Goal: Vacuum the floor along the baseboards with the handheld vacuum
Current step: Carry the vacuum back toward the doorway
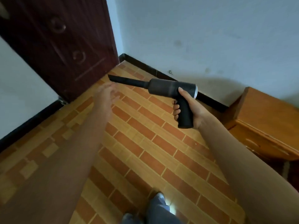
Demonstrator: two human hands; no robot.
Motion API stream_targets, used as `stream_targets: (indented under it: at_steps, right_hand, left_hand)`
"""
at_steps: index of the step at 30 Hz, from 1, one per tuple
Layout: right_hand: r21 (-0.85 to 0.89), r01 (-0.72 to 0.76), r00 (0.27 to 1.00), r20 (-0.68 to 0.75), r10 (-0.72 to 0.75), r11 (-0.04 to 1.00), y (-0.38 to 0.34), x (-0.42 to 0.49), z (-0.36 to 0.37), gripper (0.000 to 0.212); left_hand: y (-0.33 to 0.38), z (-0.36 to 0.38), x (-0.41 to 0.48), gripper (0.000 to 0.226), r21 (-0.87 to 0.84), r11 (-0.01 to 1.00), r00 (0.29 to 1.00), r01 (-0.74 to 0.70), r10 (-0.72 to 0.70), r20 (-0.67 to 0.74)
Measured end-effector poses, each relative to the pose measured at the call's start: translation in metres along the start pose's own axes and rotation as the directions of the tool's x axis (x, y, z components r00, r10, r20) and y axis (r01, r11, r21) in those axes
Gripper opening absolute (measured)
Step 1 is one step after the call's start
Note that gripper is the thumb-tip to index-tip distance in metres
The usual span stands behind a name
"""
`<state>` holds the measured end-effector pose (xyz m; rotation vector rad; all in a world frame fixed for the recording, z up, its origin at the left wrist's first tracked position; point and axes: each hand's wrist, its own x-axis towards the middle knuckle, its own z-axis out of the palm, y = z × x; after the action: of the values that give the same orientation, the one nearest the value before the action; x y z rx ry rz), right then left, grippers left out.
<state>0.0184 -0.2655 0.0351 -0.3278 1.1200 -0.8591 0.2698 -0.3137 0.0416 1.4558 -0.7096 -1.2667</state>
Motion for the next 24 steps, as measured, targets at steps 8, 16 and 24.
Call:
stream_targets:
  at_steps: [8, 16, 24]
  right_hand:
    - [-0.195, -0.103, 0.965, 0.216, 0.146, 0.975, 0.077, 0.021, 0.136, 0.04]
    - [-0.406, -0.157, 0.881, 0.354, 0.314, 0.9, 0.146, 0.01, 0.217, 0.041]
    - [-0.58, -0.18, 0.802, 0.381, 0.46, 0.795, 0.189, -0.002, 0.236, 0.043]
  left_hand:
    - [0.012, -0.18, -0.045, 0.029, 0.028, 0.996, 0.971, -0.087, 0.091, -0.219]
    - [-0.003, -0.29, -0.12, 0.014, -0.203, 0.967, 0.838, -0.155, 0.02, -0.546]
    - [-0.051, -0.335, -0.185, 0.029, -0.204, 0.959, 0.721, -0.199, 0.002, -0.693]
